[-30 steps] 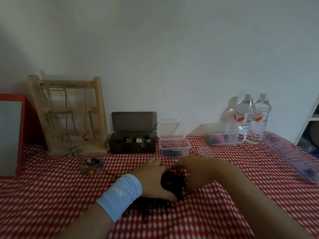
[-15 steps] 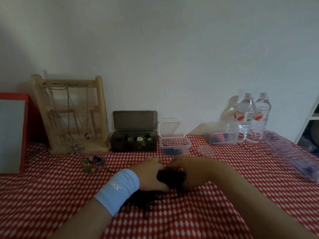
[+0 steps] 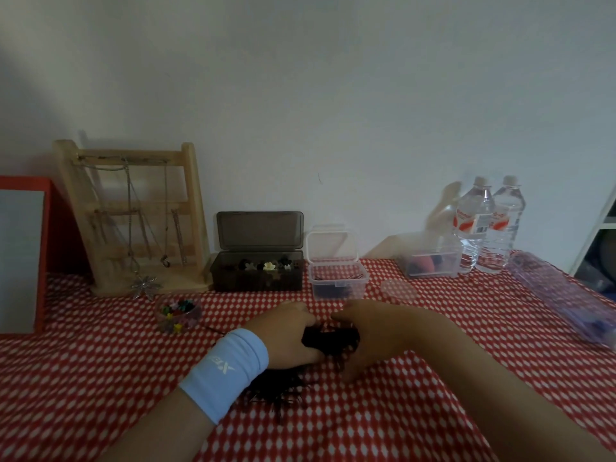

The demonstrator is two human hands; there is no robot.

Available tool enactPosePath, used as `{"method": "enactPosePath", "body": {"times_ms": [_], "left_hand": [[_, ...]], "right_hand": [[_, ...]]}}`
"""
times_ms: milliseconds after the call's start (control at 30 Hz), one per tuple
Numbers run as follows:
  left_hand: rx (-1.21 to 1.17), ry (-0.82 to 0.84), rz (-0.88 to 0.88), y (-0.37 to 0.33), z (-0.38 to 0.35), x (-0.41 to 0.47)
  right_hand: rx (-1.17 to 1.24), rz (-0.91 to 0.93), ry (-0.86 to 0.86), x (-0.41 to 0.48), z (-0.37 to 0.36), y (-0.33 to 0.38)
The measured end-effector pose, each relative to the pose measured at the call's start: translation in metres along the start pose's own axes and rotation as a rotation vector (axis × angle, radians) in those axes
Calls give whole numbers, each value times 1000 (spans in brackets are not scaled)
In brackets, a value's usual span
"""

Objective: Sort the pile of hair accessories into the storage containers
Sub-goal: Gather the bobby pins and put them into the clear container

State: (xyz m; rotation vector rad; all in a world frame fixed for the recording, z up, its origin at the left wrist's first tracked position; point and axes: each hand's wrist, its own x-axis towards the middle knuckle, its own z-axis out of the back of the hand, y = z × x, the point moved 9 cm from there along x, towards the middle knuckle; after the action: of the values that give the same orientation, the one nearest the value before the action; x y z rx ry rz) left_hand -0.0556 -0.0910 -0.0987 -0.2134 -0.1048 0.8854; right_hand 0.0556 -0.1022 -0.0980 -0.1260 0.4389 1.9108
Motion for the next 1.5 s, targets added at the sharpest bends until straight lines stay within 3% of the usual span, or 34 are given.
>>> {"method": "enactPosePath", "body": {"times_ms": [333,467,700,1000,1133,1333,1500], "left_hand": [[-88,-22,39,10,10,-3],[-88,-20,61,14,9,-2],[1,106,48,24,5,-8],[-167,85,72,29,10,-9],[-260,30,70,30,14,-9],[-354,-169,87,35,39,-7],[-489,-212,60,37,44,3]], "right_hand": [[-94,53,12,16,11,17],[62,-15,80,13,8,21],[-85,10,-91,18,6,22],[-64,110,-112,22,2,37],[-98,111,-106,25,5,35],[52,98,-201,17,24,17],[141,94,-263,12,28,7]]}}
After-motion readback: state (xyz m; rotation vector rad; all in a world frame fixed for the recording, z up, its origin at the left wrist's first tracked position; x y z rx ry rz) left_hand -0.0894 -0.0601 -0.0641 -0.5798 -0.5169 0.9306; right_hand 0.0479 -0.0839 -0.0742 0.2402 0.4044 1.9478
